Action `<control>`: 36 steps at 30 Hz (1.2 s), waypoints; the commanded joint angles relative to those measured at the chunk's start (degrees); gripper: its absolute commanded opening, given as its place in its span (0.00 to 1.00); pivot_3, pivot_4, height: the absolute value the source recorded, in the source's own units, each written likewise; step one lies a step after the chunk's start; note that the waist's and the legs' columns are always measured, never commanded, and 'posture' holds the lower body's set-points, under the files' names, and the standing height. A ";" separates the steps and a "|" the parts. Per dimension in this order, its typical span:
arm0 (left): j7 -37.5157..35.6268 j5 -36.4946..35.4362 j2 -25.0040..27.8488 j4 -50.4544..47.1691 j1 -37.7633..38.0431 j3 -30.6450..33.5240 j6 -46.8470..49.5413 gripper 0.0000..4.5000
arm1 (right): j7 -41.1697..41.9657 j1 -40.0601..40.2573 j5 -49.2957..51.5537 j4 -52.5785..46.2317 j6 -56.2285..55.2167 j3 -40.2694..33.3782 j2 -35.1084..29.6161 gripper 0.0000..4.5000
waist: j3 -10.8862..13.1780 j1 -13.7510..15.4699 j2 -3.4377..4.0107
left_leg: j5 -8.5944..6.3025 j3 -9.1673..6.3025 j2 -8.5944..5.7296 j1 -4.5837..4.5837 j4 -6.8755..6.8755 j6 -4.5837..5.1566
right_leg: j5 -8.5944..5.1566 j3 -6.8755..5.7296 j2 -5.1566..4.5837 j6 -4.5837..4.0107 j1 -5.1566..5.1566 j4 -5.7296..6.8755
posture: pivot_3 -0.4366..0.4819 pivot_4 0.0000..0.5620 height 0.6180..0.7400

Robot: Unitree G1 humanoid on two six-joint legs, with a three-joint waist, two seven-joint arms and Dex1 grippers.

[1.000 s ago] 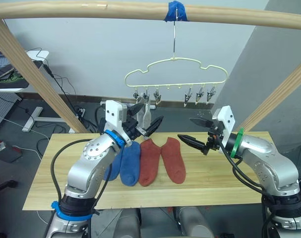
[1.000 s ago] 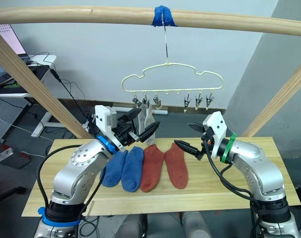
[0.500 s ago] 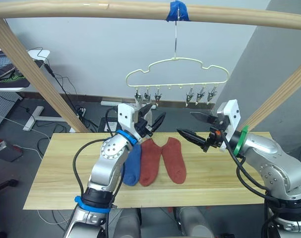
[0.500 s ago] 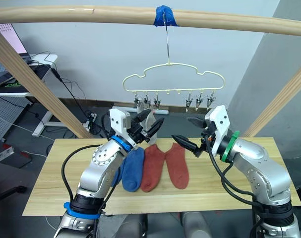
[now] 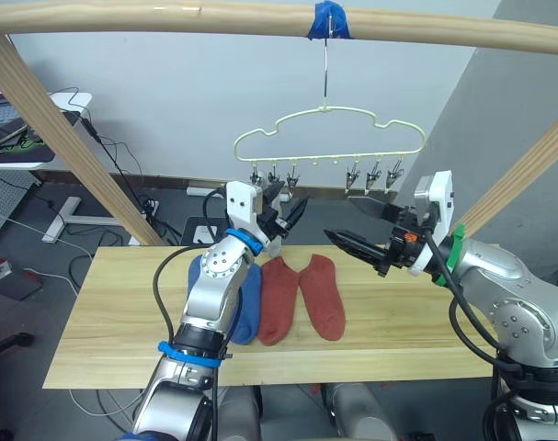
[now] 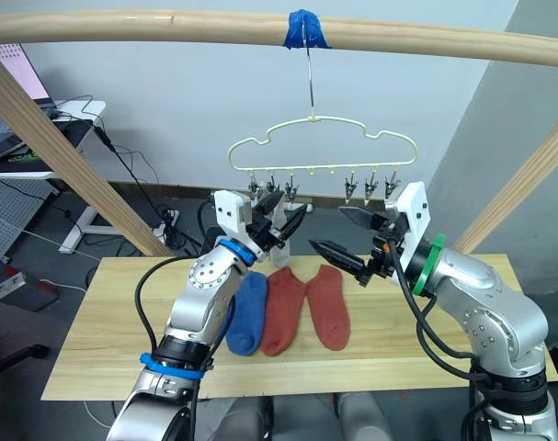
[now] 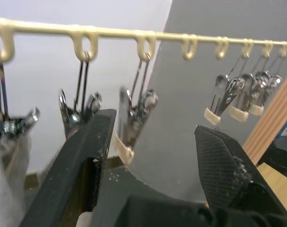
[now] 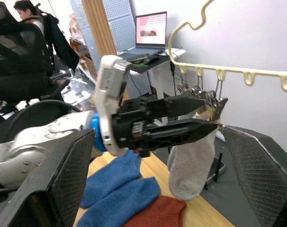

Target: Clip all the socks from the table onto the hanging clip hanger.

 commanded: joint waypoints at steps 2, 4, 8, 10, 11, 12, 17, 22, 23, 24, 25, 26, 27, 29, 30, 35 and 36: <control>0.11 0.72 -0.90 1.70 -2.04 0.93 -2.68 0.66 | -0.71 -0.98 1.53 -2.19 -0.57 -0.90 -0.82 1.00 | 0.00 -0.16 0.00 | 0.00 0.00 0.00 0.00 0.00 0.00 | 0.00 0.00 0.00 0.00 0.01 -0.01 | 0.29 0.38 1.00; -0.10 0.75 -1.13 2.82 -2.64 1.20 -3.17 0.66 | -0.92 -1.08 1.63 -2.21 -0.60 -0.91 -0.98 1.00 | 0.00 -0.27 0.00 | 0.00 0.00 0.00 0.00 -0.01 0.00 | 0.00 0.00 0.00 0.00 0.00 -0.01 | 0.29 0.38 1.00; -0.44 0.50 -1.53 4.39 -3.59 1.62 -4.05 0.66 | -1.18 -1.03 1.51 -2.30 -0.81 -0.78 -1.15 1.00 | 0.00 -0.56 0.00 | 0.00 -0.01 0.00 0.00 -0.01 0.00 | 0.00 0.00 0.00 0.00 0.00 -0.01 | 0.28 0.37 1.00; -0.51 0.43 -2.00 5.47 -4.45 1.64 -4.61 0.66 | -1.42 -1.06 1.41 -2.20 -0.89 -0.84 -1.08 1.00 | 0.00 -0.76 0.00 | 0.00 -0.01 0.00 0.00 0.00 0.00 | 0.00 0.00 0.00 0.01 0.01 0.00 | 0.27 0.37 1.00; -0.52 0.44 -2.22 5.91 -4.78 1.64 -4.84 0.66 | -1.51 -1.07 1.38 -2.14 -0.93 -0.85 -1.05 1.00 | 0.00 -0.85 0.00 | 0.00 0.00 0.00 0.00 0.00 0.00 | 0.00 0.00 0.00 0.01 0.00 0.00 | 0.27 0.37 1.00; -0.52 0.45 -2.53 6.40 -5.21 1.63 -5.06 0.66 | -1.56 -1.02 1.30 -2.11 -1.03 -0.80 -1.07 1.00 | 0.00 -0.92 0.00 | 0.00 0.00 0.00 0.00 0.00 0.00 | 0.00 0.00 0.00 0.01 0.00 0.00 | 0.27 0.37 1.00; -0.15 1.13 -3.58 8.71 -6.99 1.54 -6.33 0.66 | -1.78 -0.78 1.06 -2.03 -1.27 -0.59 -1.15 1.00 | 0.00 -1.12 0.00 | 0.00 0.00 0.00 0.00 -0.01 0.00 | 0.00 0.00 0.00 0.01 0.00 -0.01 | 0.27 0.37 1.00; -0.24 1.50 -4.19 10.14 -7.94 1.43 -7.07 0.66 | -1.85 -0.45 0.76 -2.01 -1.47 -0.41 -1.19 1.00 | 0.00 -1.31 0.00 | 0.00 0.00 0.00 0.00 -0.01 0.00 | 0.00 0.00 0.00 0.01 0.00 0.00 | 0.26 0.36 1.00; -0.26 1.58 -4.20 10.27 -8.03 1.40 -7.16 0.66 | -1.86 -0.45 0.75 -1.98 -1.48 -0.41 -1.19 1.00 | 0.00 -1.37 0.00 | 0.00 0.00 0.00 0.00 -0.01 0.00 | 0.00 0.00 0.00 0.01 0.00 0.00 | 0.26 0.36 1.00; -0.18 1.68 -4.25 10.54 -8.19 1.40 -7.28 0.66 | -1.81 -0.40 0.65 -1.89 -1.54 -0.40 -1.25 1.00 | 0.00 -1.44 0.00 | 0.00 0.00 0.00 0.00 -0.01 0.00 | 0.00 0.00 0.00 0.01 0.00 0.00 | 0.26 0.36 1.00; -0.13 1.73 -4.29 10.72 -8.29 1.41 -7.37 0.66 | -1.78 -0.36 0.57 -1.84 -1.59 -0.39 -1.29 1.00 | 0.00 -1.51 0.00 | 0.00 0.00 0.00 0.00 -0.01 0.00 | 0.00 0.01 0.00 0.01 0.00 0.00 | 0.26 0.36 1.00; -0.12 1.73 -4.33 10.98 -8.43 1.45 -7.46 0.66 | -1.74 -0.25 0.49 -1.82 -1.64 -0.40 -1.35 1.00 | 0.00 -1.56 0.00 | 0.00 0.00 0.00 0.00 -0.01 0.00 | 0.00 0.01 0.00 0.01 0.00 0.00 | 0.26 0.36 1.00; -0.07 1.71 -4.36 11.31 -8.62 1.54 -7.57 0.66 | -1.69 -0.07 0.34 -1.74 -1.80 -0.42 -1.38 1.00 | 0.00 -1.60 0.00 | 0.00 0.00 0.00 0.00 -0.01 0.00 | 0.00 0.00 0.00 0.01 0.00 0.00 | 0.26 0.36 1.00; -0.04 1.67 -4.37 11.72 -8.82 1.62 -7.78 0.66 | -1.67 0.16 0.21 -1.70 -2.00 -0.46 -1.41 1.00 | 0.00 -1.74 0.00 | 0.00 0.00 0.00 0.00 -0.01 0.00 | 0.00 0.00 0.00 0.01 0.00 0.00 | 0.26 0.36 1.00; 0.18 1.77 -4.36 12.05 -8.98 1.71 -7.83 0.62 | -1.54 0.34 0.08 -1.62 -2.20 -0.38 -1.47 1.00 | 0.00 -1.83 0.00 | 0.00 0.00 0.00 0.00 -0.01 0.00 | 0.00 0.00 0.00 0.01 0.01 0.00 | 0.26 0.36 1.00; 0.38 1.52 -4.59 12.29 -9.18 2.17 -7.37 0.33 | -1.89 0.70 0.49 -1.88 -2.35 -0.25 -1.43 1.00 | 0.00 -2.46 0.00 | 0.00 0.00 0.00 -0.01 -0.01 0.00 | 0.00 0.01 0.00 0.01 0.00 0.01 | 0.26 0.36 1.00; 0.37 1.55 -4.62 12.36 -9.23 2.22 -7.37 0.28 | -1.98 0.67 0.54 -1.91 -2.33 -0.22 -1.43 1.00 | 0.00 -2.50 0.00 | 0.00 0.00 0.00 0.00 -0.01 0.00 | 0.00 0.01 0.00 0.01 0.00 0.02 | 0.26 0.36 1.00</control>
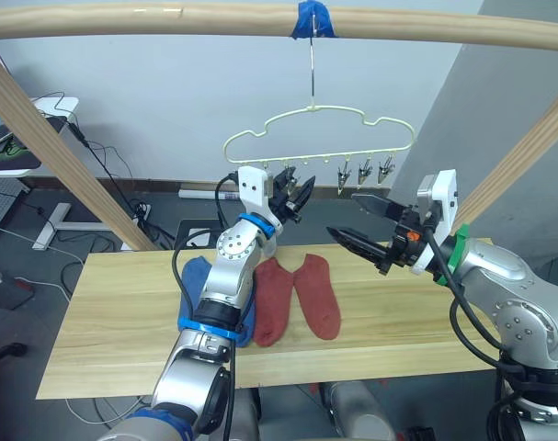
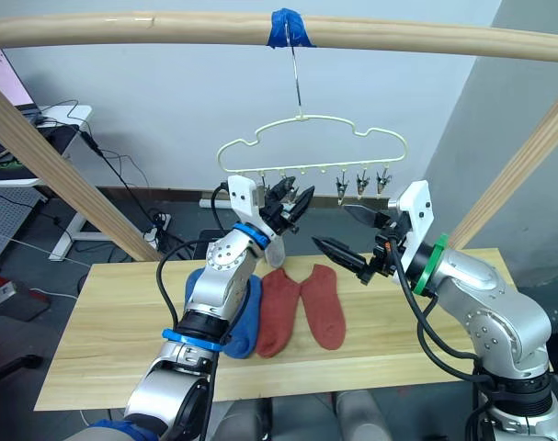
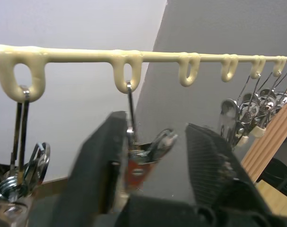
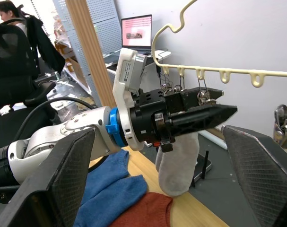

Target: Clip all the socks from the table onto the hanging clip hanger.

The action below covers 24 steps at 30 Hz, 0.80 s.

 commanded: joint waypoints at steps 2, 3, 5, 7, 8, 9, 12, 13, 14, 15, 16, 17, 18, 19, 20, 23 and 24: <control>0.33 0.39 -0.52 -0.33 -1.62 0.49 -0.91 0.15 | -0.44 -0.26 0.67 -1.93 -0.92 -0.32 -0.27 1.00 | 0.00 -0.08 0.00 | 0.00 0.00 0.00 0.01 0.00 0.00 | 0.00 0.00 0.00 0.00 0.00 0.01 | 0.26 0.36 1.00; 0.37 0.43 -0.52 -0.29 -1.65 0.50 -0.89 0.13 | -0.52 -0.28 0.68 -1.98 -0.90 -0.31 -0.26 1.00 | 0.00 -0.09 0.00 | 0.00 0.00 0.00 0.01 0.00 0.00 | 0.00 0.00 0.00 0.00 0.00 0.01 | 0.26 0.36 1.00; 0.67 0.18 -0.81 0.02 -2.23 0.77 -0.70 0.12 | -1.00 -0.55 0.75 -2.02 -0.64 -0.13 -0.06 1.00 | 0.00 -0.10 0.00 | 0.00 0.00 0.00 0.00 0.00 0.00 | 0.00 0.00 0.00 0.00 0.00 0.01 | 0.26 0.36 1.00; 0.80 -0.19 -1.08 -0.17 -2.83 1.00 -0.24 0.12 | -1.37 -0.29 0.28 -1.94 -0.33 0.56 -0.18 1.00 | 0.00 -0.09 0.00 | 0.00 0.00 0.00 0.00 0.00 0.00 | 0.00 0.00 0.00 0.00 0.00 0.01 | 0.26 0.37 1.00; 0.78 -0.28 -1.16 -0.36 -3.03 1.04 -0.02 0.12 | -1.47 0.03 -0.09 -1.89 -0.23 0.98 -0.36 1.00 | 0.00 -0.08 0.00 | 0.00 0.00 0.00 0.00 0.00 0.00 | 0.00 0.00 0.00 0.00 0.00 0.01 | 0.26 0.37 1.00; 0.63 -0.48 -1.11 -0.99 -3.09 1.15 0.55 0.12 | -1.24 0.80 -1.23 -1.76 -0.50 2.09 -0.78 1.00 | 0.00 -0.09 0.00 | 0.00 0.00 0.00 0.00 0.00 0.00 | 0.00 0.00 0.00 0.00 0.00 0.00 | 0.26 0.37 1.00; 0.10 -0.86 -0.24 -3.61 -2.22 1.23 3.66 0.12 | -0.54 2.63 -3.93 -1.08 -1.91 4.63 -1.29 1.00 | 0.00 -0.07 0.00 | 0.00 0.00 0.00 -0.01 -0.02 0.00 | -0.01 0.00 0.01 0.01 -0.01 -0.01 | 0.27 0.37 1.00; 0.03 -0.59 0.23 -4.12 -1.88 1.14 4.27 0.11 | -0.53 2.75 -4.10 -0.85 -2.08 4.74 -1.12 1.00 | 0.00 -0.08 0.00 | 0.00 -0.01 0.00 -0.01 -0.03 0.00 | -0.01 0.00 0.01 0.02 -0.01 -0.01 | 0.27 0.37 1.00; -0.24 -0.19 0.75 -4.48 -1.46 0.95 4.46 0.11 | -0.53 2.66 -4.25 -0.63 -2.21 4.76 -0.97 1.00 | 0.00 -0.06 0.00 | 0.00 0.00 0.00 -0.02 -0.03 0.00 | -0.01 0.01 0.01 0.02 -0.02 -0.01 | 0.27 0.37 1.00; -0.41 0.52 1.27 -4.71 -1.03 0.62 4.09 0.11 | -0.62 2.37 -4.30 -0.37 -2.22 4.68 -0.75 1.00 | 0.00 -0.06 0.00 | 0.00 0.00 0.00 -0.01 -0.02 0.00 | -0.01 0.02 0.00 0.02 -0.02 -0.01 | 0.27 0.37 1.00; -0.46 1.13 1.62 -4.99 -0.62 0.29 3.70 0.11 | -0.69 2.00 -4.18 -0.14 -2.17 4.47 -0.51 1.00 | 0.00 -0.09 0.00 | 0.00 0.01 0.00 0.00 -0.02 0.00 | -0.01 0.02 0.00 0.02 -0.02 0.00 | 0.29 0.37 1.00; -0.23 1.46 1.70 -5.19 -0.35 0.19 3.38 0.11 | -0.76 1.55 -3.96 0.08 -2.15 4.23 -0.27 1.00 | 0.00 -0.09 0.00 | 0.00 0.00 0.00 0.01 -0.02 0.00 | -0.01 0.01 0.01 0.02 -0.01 0.01 | 0.29 0.37 1.00; -0.17 1.40 1.55 -5.41 -0.14 0.20 3.24 0.11 | -0.75 1.16 -3.72 0.21 -2.22 4.01 -0.09 1.00 | 0.00 -0.04 0.00 | 0.00 0.00 0.00 0.02 -0.02 0.00 | -0.01 0.01 0.01 0.02 -0.01 0.03 | 0.29 0.37 1.00; -0.16 1.31 1.38 -5.57 -0.02 0.29 3.24 0.11 | -0.73 0.94 -3.58 0.29 -2.28 3.89 0.01 1.00 | 0.00 0.02 0.00 | 0.00 -0.01 0.00 0.04 -0.01 0.00 | -0.01 0.00 0.01 0.02 0.00 0.05 | 0.29 0.37 1.00; -0.14 1.44 1.26 -5.50 0.03 0.30 2.91 0.11 | -0.61 0.62 -3.38 0.33 -2.39 3.79 0.13 1.00 | 0.00 0.04 0.00 | 0.01 -0.01 0.00 0.03 0.00 0.01 | -0.01 0.00 0.01 0.02 -0.01 0.06 | 0.29 0.37 1.00; 0.55 2.39 0.99 -4.52 -0.01 0.24 1.49 0.31 | -0.79 -0.61 -2.48 0.27 -2.36 3.36 0.89 1.00 | 0.00 0.04 0.00 | 0.01 0.00 0.00 0.02 0.01 0.01 | 0.00 0.01 0.01 0.03 0.00 0.04 | 0.29 0.37 1.00; 0.65 2.54 0.91 -4.35 -0.02 0.29 1.32 0.37 | -0.82 -0.79 -2.40 0.24 -2.30 3.29 1.02 1.00 | 0.00 0.04 0.00 | 0.01 0.00 0.00 0.02 0.01 0.01 | 0.00 0.01 0.01 0.03 0.00 0.04 | 0.29 0.37 1.00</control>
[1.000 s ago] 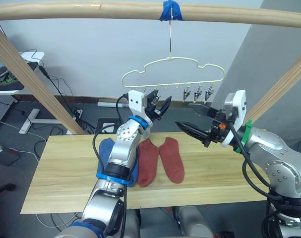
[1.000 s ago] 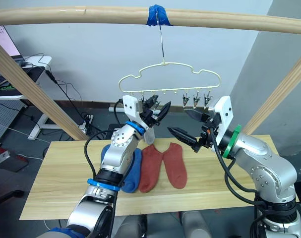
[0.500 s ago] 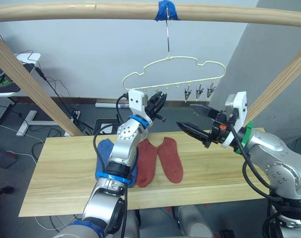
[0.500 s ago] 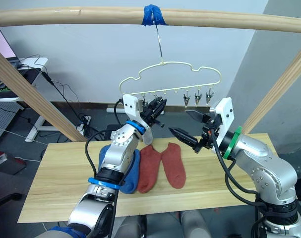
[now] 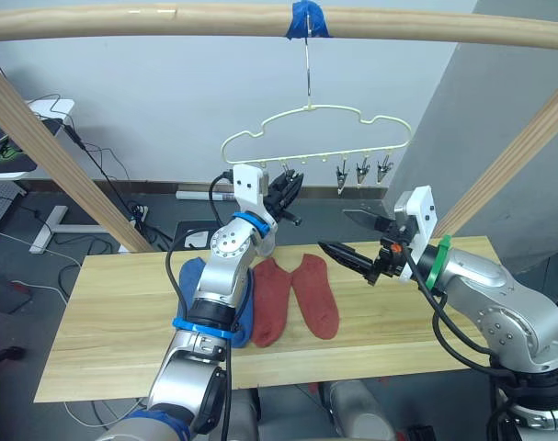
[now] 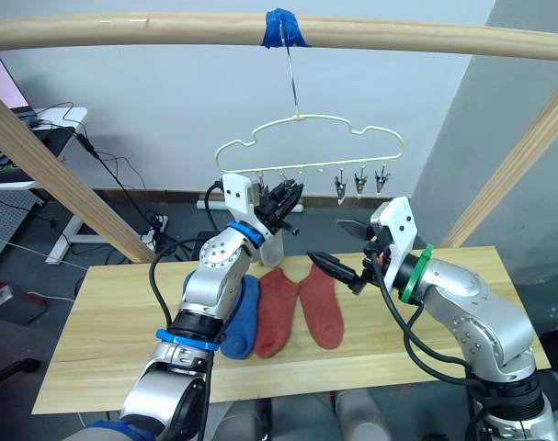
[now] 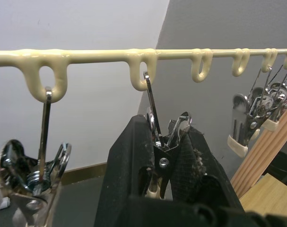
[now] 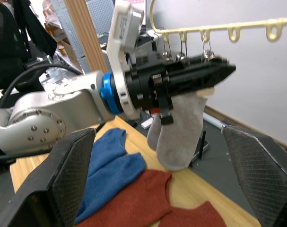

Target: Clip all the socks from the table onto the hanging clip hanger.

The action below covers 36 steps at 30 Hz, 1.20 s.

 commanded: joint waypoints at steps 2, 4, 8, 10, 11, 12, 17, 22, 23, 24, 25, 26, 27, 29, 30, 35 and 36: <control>0.51 1.31 -0.64 -1.04 -0.44 -0.65 -2.91 0.50 | 0.14 -1.89 1.91 -1.13 -0.98 -1.82 0.73 1.00 | 0.00 0.02 0.00 | 0.00 -0.01 0.00 0.00 -0.01 0.00 | 0.00 -0.02 0.00 0.00 0.00 0.00 | 0.29 0.38 1.00; 0.74 1.29 -0.92 -0.29 -0.74 -0.38 -3.27 0.64 | -0.07 -2.60 1.94 -1.40 -0.87 -1.69 0.91 1.00 | 0.00 0.01 0.00 | 0.00 -0.01 0.00 -0.01 -0.02 0.00 | 0.00 -0.01 0.00 0.00 0.00 -0.01 | 0.29 0.38 1.00; 0.98 1.24 -1.07 0.45 -1.12 -0.14 -3.70 0.77 | -0.22 -2.52 1.83 -1.63 -0.83 -1.70 0.84 1.00 | 0.00 0.01 0.00 | 0.00 -0.01 0.00 -0.01 -0.01 0.00 | 0.00 -0.01 0.00 0.00 0.00 -0.01 | 0.28 0.38 1.00; 0.96 1.11 -1.17 0.52 -1.20 -0.09 -3.70 0.77 | -0.35 -2.55 1.92 -1.71 -0.77 -1.79 0.90 1.00 | 0.00 0.00 0.00 | 0.00 -0.01 0.00 -0.01 -0.01 0.00 | 0.00 -0.01 0.00 0.00 0.00 0.00 | 0.28 0.38 1.00; 0.96 1.11 -1.22 0.56 -1.23 -0.10 -3.72 0.77 | -0.44 -2.59 1.94 -1.77 -0.76 -1.81 0.94 1.00 | 0.00 -0.01 0.00 | 0.00 -0.01 0.00 -0.01 -0.01 0.00 | 0.00 -0.01 0.00 0.00 0.00 0.00 | 0.28 0.38 1.00; 0.96 1.12 -1.25 0.62 -1.26 -0.10 -3.77 0.77 | -0.49 -2.62 1.94 -1.81 -0.76 -1.80 0.96 1.00 | 0.00 -0.01 0.00 | 0.00 -0.01 0.00 -0.01 -0.01 0.00 | 0.00 -0.01 0.00 0.00 0.00 0.00 | 0.28 0.38 1.00; 1.04 0.99 -1.71 0.62 -1.66 -0.18 -3.55 0.77 | -1.14 -3.22 2.25 -2.17 -0.63 -1.82 1.51 1.00 | 0.00 -0.02 0.00 | 0.00 -0.01 0.00 -0.01 -0.02 0.00 | 0.00 -0.01 0.00 0.00 0.00 0.00 | 0.28 0.38 1.00; 1.50 1.37 -1.90 1.27 -2.45 -0.11 -3.78 0.77 | -1.71 -3.56 2.36 -2.15 -0.58 -1.77 1.69 1.00 | 0.00 -0.03 0.00 | 0.00 -0.01 0.00 -0.01 -0.01 0.00 | 0.00 -0.01 0.00 0.00 0.00 0.00 | 0.27 0.37 1.00; 1.73 1.56 -1.87 1.45 -2.68 -0.06 -3.97 0.77 | -1.83 -3.57 2.44 -2.20 -0.54 -1.75 1.66 1.00 | 0.00 -0.04 0.00 | 0.00 -0.01 0.00 -0.01 -0.01 0.00 | 0.00 -0.01 0.00 0.00 0.00 0.00 | 0.27 0.37 1.00; 1.90 1.70 -1.81 1.65 -2.87 0.03 -4.14 0.77 | -1.96 -3.59 2.51 -2.28 -0.51 -1.69 1.65 1.00 | 0.00 -0.04 0.00 | 0.00 -0.01 0.00 -0.01 -0.01 0.00 | 0.00 -0.01 0.00 0.00 0.00 0.00 | 0.27 0.37 1.00; 2.14 1.93 -1.73 1.94 -3.06 0.12 -4.28 0.77 | -2.10 -3.62 2.59 -2.33 -0.46 -1.66 1.64 1.00 | 0.00 -0.05 0.00 | 0.00 -0.01 0.00 -0.01 -0.01 0.00 | 0.00 -0.01 0.00 0.00 0.00 0.00 | 0.27 0.37 1.00; 2.27 2.09 -1.69 2.14 -3.17 0.19 -4.37 0.77 | -2.20 -3.65 2.65 -2.36 -0.44 -1.63 1.63 1.00 | 0.00 -0.04 0.00 | 0.00 -0.01 0.00 -0.01 -0.01 0.00 | 0.00 -0.01 0.00 0.00 0.00 0.00 | 0.27 0.37 1.00; 2.34 2.18 -1.67 2.27 -3.24 0.22 -4.42 0.77 | -2.27 -3.66 2.70 -2.36 -0.43 -1.62 1.61 1.00 | 0.00 -0.04 0.00 | 0.00 -0.01 0.00 -0.01 -0.01 0.00 | 0.00 -0.01 0.00 0.00 0.00 0.00 | 0.27 0.37 1.00; 2.42 2.30 -1.60 2.42 -3.29 0.18 -4.55 0.77 | -2.36 -3.69 2.81 -2.37 -0.38 -1.63 1.58 1.00 | 0.00 -0.06 0.00 | 0.00 -0.01 0.00 -0.01 -0.01 0.00 | 0.00 -0.01 0.00 0.00 0.00 -0.01 | 0.27 0.37 1.00; 2.44 2.35 -1.56 2.48 -3.30 0.14 -4.62 0.77 | -2.41 -3.70 2.88 -2.38 -0.36 -1.64 1.56 1.00 | 0.00 -0.07 0.00 | 0.00 -0.01 0.00 -0.01 -0.02 0.00 | 0.00 -0.01 0.00 0.00 0.00 -0.01 | 0.27 0.37 1.00; 2.68 2.39 -1.37 2.41 -3.15 0.36 -4.53 0.52 | -2.84 -3.96 3.06 -2.33 -0.19 -1.61 1.64 1.00 | 0.00 -0.06 0.00 | 0.00 -0.01 0.00 -0.01 -0.01 0.00 | 0.00 -0.01 0.00 0.00 0.00 0.00 | 0.27 0.37 1.00; 2.65 2.30 -1.39 2.26 -3.05 0.38 -4.35 0.46 | -2.85 -3.93 3.11 -2.33 -0.16 -1.61 1.67 1.00 | 0.00 -0.07 0.00 | 0.00 -0.01 0.00 -0.01 -0.01 0.00 | 0.00 -0.01 0.00 0.00 0.00 0.00 | 0.28 0.36 1.00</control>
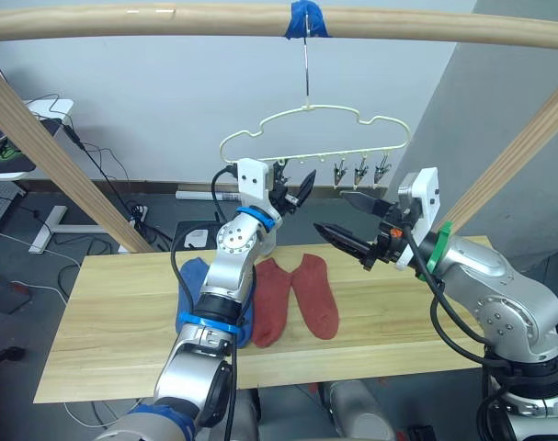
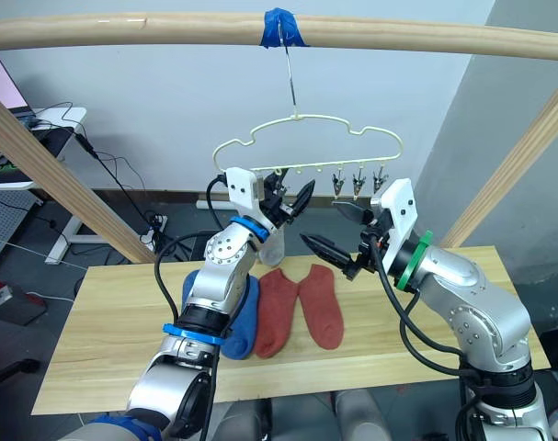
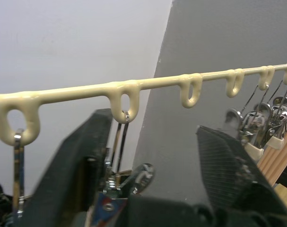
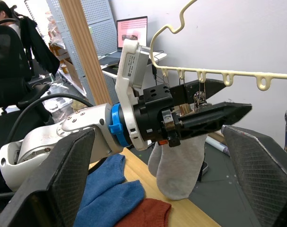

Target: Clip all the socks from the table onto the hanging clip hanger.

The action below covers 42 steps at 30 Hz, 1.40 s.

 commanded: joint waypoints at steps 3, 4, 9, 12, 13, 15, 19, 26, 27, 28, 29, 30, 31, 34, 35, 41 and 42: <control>0.16 -0.19 -0.25 -1.01 -0.50 0.19 -0.42 0.26 | -0.10 -0.93 1.29 -2.08 -0.38 -1.13 0.01 1.00 | 0.00 0.00 0.00 | 0.00 0.00 0.00 0.00 0.00 0.00 | 0.00 0.00 0.00 0.00 0.00 0.00 | 0.28 0.36 1.00; 0.13 -0.23 -0.23 -1.09 -0.42 0.20 -0.26 0.19 | -0.04 -0.89 1.23 -2.00 -0.46 -1.13 0.00 1.00 | 0.00 0.00 0.00 | 0.00 0.00 0.00 0.00 0.00 0.00 | 0.00 0.00 0.00 0.00 0.00 0.00 | 0.28 0.36 1.00; 0.01 -0.56 -0.20 -1.51 -0.27 0.36 0.25 0.02 | 0.21 -0.60 1.07 -1.80 -0.78 -1.11 0.01 1.00 | 0.00 0.00 0.00 | 0.00 0.00 0.00 0.00 0.00 0.00 | 0.00 0.00 0.00 0.00 0.00 0.00 | 0.28 0.36 1.00; -0.28 -1.07 -0.20 -1.96 -0.39 0.48 1.04 0.02 | 0.25 -0.23 0.90 -1.72 -0.97 -1.01 0.12 1.00 | 0.00 0.00 0.00 | 0.00 0.00 0.00 0.00 0.00 0.00 | 0.00 0.00 0.00 0.00 0.00 0.01 | 0.28 0.36 1.00; -0.70 -2.85 -0.56 -3.21 -0.46 1.03 3.75 0.02 | 0.32 0.14 0.54 -1.56 -1.05 -0.76 0.04 1.00 | 0.00 0.00 0.00 | 0.00 0.00 0.00 0.00 0.00 0.00 | 0.00 0.00 0.00 0.00 0.00 0.01 | 0.28 0.36 1.00; -0.96 -7.19 -1.11 -6.70 -1.20 2.23 13.15 0.02 | 0.02 1.05 -4.53 0.79 -0.25 2.59 -2.70 1.00 | 0.00 -0.05 0.00 | 0.00 0.00 0.00 0.00 0.00 0.00 | 0.00 0.00 0.00 0.00 0.00 0.01 | 0.28 0.36 1.00; 0.16 -18.46 -1.46 -13.05 -1.88 7.21 32.24 0.02 | 0.47 1.83 -14.41 7.22 -1.88 10.36 -6.86 1.00 | -0.01 -0.13 0.01 | 0.00 0.01 0.00 0.02 0.03 0.00 | 0.00 0.00 -0.01 0.01 0.01 0.02 | 0.28 0.37 1.00; 3.78 -38.55 3.23 -17.51 -3.77 20.16 60.02 0.02 | 3.56 0.30 -25.81 25.09 -14.67 18.21 -1.37 1.00 | 0.01 -1.13 0.04 | 0.01 -0.01 0.05 0.11 0.03 0.00 | -0.01 0.01 0.08 0.01 0.00 0.15 | 0.31 0.39 1.00; 4.12 -42.27 4.65 -16.48 -3.95 23.10 64.64 0.02 | 3.55 -1.21 -27.69 30.42 -16.91 19.90 1.23 1.00 | 0.00 -1.30 0.03 | 0.01 -0.01 0.05 0.11 0.04 0.00 | -0.01 0.01 0.07 0.01 0.00 0.15 | 0.31 0.39 1.00; 4.56 -45.05 5.69 -15.75 -4.12 25.30 68.10 0.02 | 3.62 -2.33 -29.15 34.39 -18.63 21.02 3.21 1.00 | 0.00 -1.74 0.01 | 0.01 -0.01 0.05 0.11 0.08 0.00 | -0.01 0.01 0.08 0.01 0.02 0.14 | 0.32 0.40 1.00; 5.35 -47.31 6.84 -14.77 -4.20 27.45 70.93 0.02 | 3.37 -4.25 -31.48 40.71 -21.61 22.59 6.00 1.00 | 0.02 -1.98 0.03 | 0.01 -0.01 0.07 0.13 0.11 0.00 | 0.01 0.01 0.09 0.03 0.03 0.15 | 0.32 0.40 1.00; 6.11 -48.51 7.50 -14.22 -4.28 28.67 72.53 0.02 | 3.33 -5.52 -33.11 44.97 -23.79 23.30 7.88 1.00 | 0.01 -2.17 0.03 | 0.01 -0.01 0.07 0.16 0.12 0.01 | 0.02 0.02 0.09 0.04 0.03 0.20 | 0.32 0.40 1.00; 7.12 -49.39 7.79 -14.19 -4.35 29.52 73.45 0.02 | 3.57 -6.83 -34.05 49.40 -25.46 23.53 9.94 1.00 | 0.02 -2.24 0.03 | 0.01 -0.02 0.08 0.25 0.13 0.01 | 0.02 0.01 0.10 0.04 0.07 0.25 | 0.32 0.40 1.00; 9.89 -51.92 7.40 -15.69 -4.33 31.27 75.07 0.02 | 3.27 -10.17 -36.90 61.93 -30.30 23.55 14.81 1.00 | 0.05 -2.13 0.04 | 0.02 -0.06 0.07 0.28 0.12 0.00 | 0.01 0.01 0.11 0.02 0.07 0.38 | 0.35 0.42 1.00; 10.53 -52.46 7.36 -16.20 -4.20 31.41 75.38 0.02 | 3.25 -10.97 -37.70 65.10 -31.60 23.37 15.83 1.00 | 0.05 -1.92 0.04 | 0.02 -0.05 0.07 0.27 0.13 0.00 | 0.01 0.02 0.10 0.02 0.07 0.38 | 0.35 0.42 1.00; 13.53 -54.62 7.16 -19.60 -1.96 30.98 76.27 0.02 | 1.14 -15.55 -43.68 82.88 -39.86 23.04 18.73 1.00 | 0.05 -1.19 0.04 | 0.01 -0.03 0.04 0.30 0.12 -0.01 | 0.15 0.03 0.05 -0.22 0.09 0.39 | 0.38 0.43 1.00; 14.09 -54.95 7.12 -19.91 -1.70 31.12 76.10 0.02 | 1.91 -15.64 -43.80 83.74 -40.24 22.77 19.01 1.00 | 0.05 -1.17 0.04 | 0.01 -0.03 0.03 0.35 0.12 -0.01 | 0.14 0.03 0.05 -0.19 0.11 0.42 | 0.39 0.43 1.00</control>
